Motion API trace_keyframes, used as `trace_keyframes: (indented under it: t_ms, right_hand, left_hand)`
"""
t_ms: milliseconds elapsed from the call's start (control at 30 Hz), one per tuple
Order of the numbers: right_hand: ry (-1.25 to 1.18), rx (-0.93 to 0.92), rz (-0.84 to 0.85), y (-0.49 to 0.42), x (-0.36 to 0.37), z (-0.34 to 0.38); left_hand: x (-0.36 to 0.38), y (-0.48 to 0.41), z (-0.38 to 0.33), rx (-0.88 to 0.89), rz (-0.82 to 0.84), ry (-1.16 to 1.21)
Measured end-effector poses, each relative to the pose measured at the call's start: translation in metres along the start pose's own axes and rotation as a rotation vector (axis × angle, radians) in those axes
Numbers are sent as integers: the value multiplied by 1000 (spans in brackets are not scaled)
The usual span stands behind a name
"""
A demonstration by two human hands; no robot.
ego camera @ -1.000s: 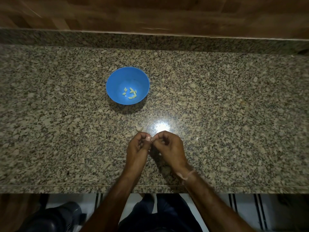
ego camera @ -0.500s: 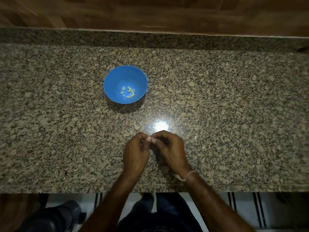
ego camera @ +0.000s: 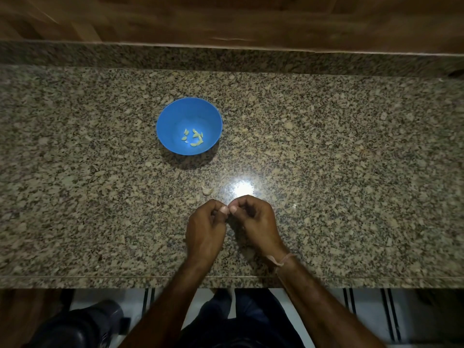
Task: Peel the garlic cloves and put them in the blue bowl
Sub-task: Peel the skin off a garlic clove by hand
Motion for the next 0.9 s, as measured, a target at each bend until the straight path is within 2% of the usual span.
trace_keyframes:
  t_ms: [100,233,433,567,900]
  right_hand:
    - [-118,114,-3,1,3,-9]
    - [-248,206,-12,4,9,-14]
    - [-380,358,-73,7,14,-23]
    - [-342,315,-126,4,9,-22]
    - [-209,150,-123,2,6,-17]
  left_hand:
    - [2,1,2,-65,-3,83]
    - [5,4,-2,-112,1,79]
    - [5,1,-5,-66,24,112]
    - [3,0,-3,-47,54,151]
    - [2,-1,-3,-96,25,204]
Point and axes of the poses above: each hand's wrist, its own y-axis away from the middle knuckle, its own x-axis out of the palm, z = x × y, the point moved 6 cm from there along -y, towards the middle knuckle, and after that the axes turned 13 degrees about -z, right-handed, at the moved point
